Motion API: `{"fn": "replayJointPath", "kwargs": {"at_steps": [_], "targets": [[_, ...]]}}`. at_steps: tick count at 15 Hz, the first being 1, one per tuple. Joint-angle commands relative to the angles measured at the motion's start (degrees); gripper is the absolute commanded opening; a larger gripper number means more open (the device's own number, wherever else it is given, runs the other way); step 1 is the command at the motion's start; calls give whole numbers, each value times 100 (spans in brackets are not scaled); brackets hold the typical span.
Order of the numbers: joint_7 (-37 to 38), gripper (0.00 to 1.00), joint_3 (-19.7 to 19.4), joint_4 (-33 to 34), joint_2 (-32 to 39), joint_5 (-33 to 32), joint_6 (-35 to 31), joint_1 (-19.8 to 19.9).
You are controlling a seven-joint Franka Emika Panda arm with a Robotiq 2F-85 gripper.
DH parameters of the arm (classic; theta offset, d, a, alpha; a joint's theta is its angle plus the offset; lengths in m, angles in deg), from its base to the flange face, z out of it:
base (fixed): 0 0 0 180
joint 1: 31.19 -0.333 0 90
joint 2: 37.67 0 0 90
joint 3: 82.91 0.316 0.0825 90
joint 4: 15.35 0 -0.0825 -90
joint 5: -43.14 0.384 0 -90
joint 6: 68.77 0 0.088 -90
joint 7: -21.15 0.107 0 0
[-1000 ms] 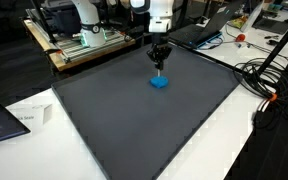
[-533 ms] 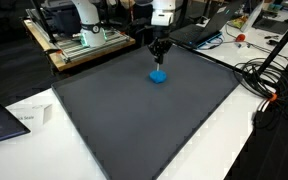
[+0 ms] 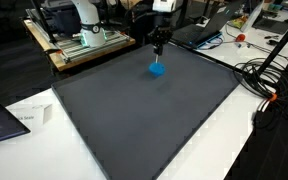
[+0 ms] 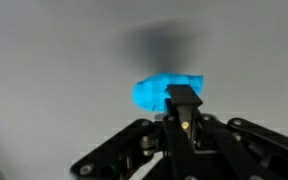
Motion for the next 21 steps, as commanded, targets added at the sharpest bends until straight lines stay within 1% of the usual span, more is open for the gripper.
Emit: {"fn": "replayJointPath", "kwargs": {"at_steps": [1, 4, 8, 13, 15, 21], "targets": [[64, 3, 284, 280, -207, -92, 627, 254], [-4, 3, 424, 625, -196, -3, 1044, 369], [8, 3, 509, 1173, -65, 27, 1609, 478], [-39, 3, 527, 1572, 11, 95, 1978, 610], [-80, 3, 520, 1627, 33, 165, 1957, 668], [-273, 3, 529, 1512, 31, 539, 1443, 816]]}}
